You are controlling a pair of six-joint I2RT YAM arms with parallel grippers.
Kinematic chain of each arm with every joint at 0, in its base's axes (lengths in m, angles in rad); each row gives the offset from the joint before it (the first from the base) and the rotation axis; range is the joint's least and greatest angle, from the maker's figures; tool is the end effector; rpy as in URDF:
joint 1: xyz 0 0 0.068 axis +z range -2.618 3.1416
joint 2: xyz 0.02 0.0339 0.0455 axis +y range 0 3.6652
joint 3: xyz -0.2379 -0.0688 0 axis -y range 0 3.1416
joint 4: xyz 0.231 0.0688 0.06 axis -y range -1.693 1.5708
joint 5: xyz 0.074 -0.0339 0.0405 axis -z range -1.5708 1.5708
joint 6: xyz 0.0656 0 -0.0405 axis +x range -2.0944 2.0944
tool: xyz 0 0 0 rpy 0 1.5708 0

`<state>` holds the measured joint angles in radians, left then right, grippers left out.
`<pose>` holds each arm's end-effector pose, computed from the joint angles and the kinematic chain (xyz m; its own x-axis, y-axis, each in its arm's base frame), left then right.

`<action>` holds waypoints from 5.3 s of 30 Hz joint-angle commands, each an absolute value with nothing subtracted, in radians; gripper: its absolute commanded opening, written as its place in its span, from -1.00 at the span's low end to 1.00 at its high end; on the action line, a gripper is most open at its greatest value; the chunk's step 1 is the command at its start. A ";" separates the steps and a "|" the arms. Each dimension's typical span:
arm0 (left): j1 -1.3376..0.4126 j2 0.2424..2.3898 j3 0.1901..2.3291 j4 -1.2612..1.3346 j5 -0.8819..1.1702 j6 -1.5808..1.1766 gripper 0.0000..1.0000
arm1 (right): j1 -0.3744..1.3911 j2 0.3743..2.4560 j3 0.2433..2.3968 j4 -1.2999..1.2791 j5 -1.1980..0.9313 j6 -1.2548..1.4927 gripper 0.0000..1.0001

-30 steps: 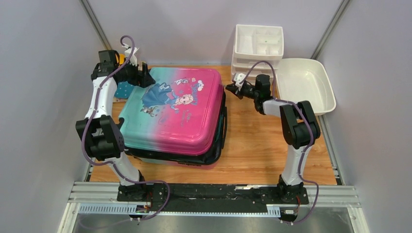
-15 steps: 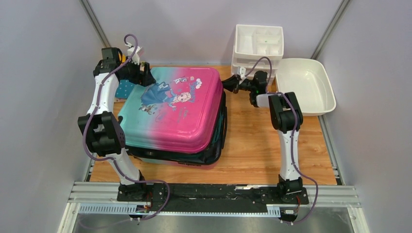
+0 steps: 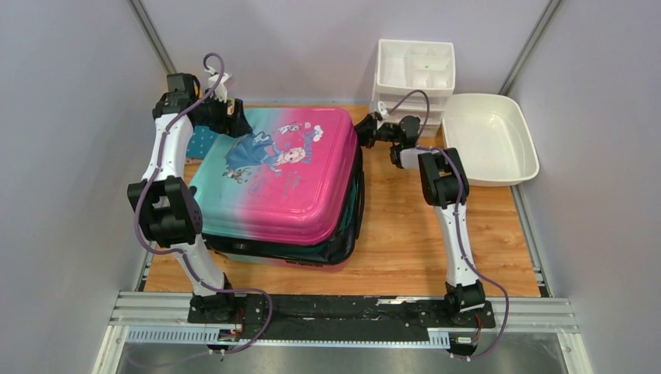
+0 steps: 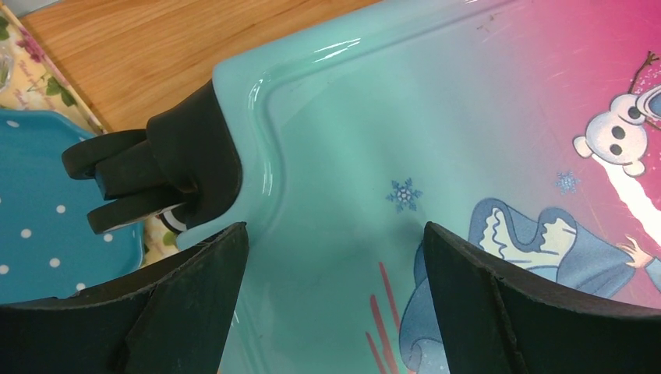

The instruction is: Open, take out, and arrange the luggage

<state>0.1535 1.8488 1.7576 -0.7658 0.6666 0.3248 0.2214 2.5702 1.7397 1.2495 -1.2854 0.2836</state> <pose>0.4045 0.0215 0.2861 -0.6186 0.1581 -0.7696 0.5036 0.8316 -0.2340 0.4785 0.1722 0.1497 0.1245 0.1088 -0.9862 -0.9914 0.0539 -0.1192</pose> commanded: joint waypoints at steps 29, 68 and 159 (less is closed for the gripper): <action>0.359 1.562 1.470 -0.779 0.710 0.238 0.95 | 0.262 2.186 1.459 0.827 -1.246 -0.074 0.57; 0.621 1.357 1.064 -0.761 0.862 0.077 0.80 | 0.664 1.134 0.796 -0.140 -0.586 -0.572 0.64; 0.954 1.031 0.738 -0.625 1.166 -0.262 0.79 | 0.347 1.534 1.133 -0.173 -0.529 -0.049 0.52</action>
